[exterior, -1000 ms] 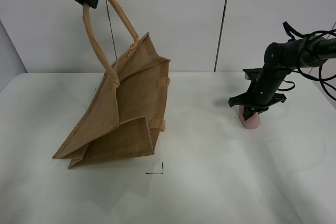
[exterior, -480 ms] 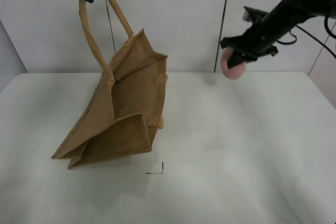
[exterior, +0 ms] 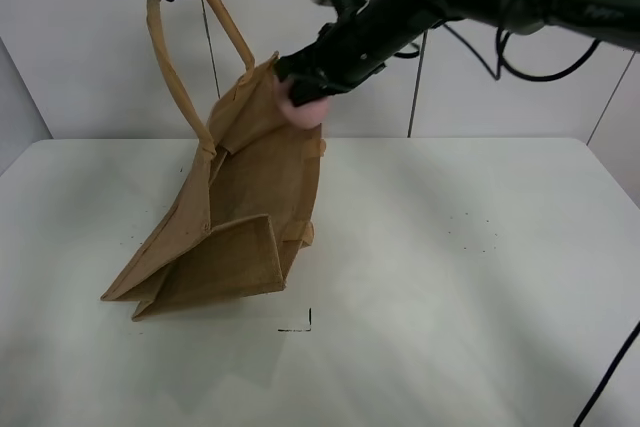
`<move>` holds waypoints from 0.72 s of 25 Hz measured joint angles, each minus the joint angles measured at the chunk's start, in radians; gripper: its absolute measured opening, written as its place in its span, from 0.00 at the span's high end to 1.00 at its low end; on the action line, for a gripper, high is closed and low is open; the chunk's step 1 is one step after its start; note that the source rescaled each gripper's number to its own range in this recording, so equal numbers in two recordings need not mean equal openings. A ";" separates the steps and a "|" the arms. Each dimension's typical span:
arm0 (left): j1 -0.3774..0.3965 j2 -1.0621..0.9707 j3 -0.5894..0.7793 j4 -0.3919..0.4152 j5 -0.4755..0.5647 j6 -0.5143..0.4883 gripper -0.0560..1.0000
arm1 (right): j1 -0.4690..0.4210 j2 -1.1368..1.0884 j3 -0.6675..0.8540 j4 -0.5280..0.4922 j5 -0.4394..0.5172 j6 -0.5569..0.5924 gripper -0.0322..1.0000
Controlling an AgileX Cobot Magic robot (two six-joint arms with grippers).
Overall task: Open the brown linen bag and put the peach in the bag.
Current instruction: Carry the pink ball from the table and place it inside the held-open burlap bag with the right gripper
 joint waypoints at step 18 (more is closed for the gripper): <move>0.000 0.000 0.000 0.000 0.000 0.001 0.95 | 0.158 0.239 0.000 0.169 -0.199 -0.453 0.19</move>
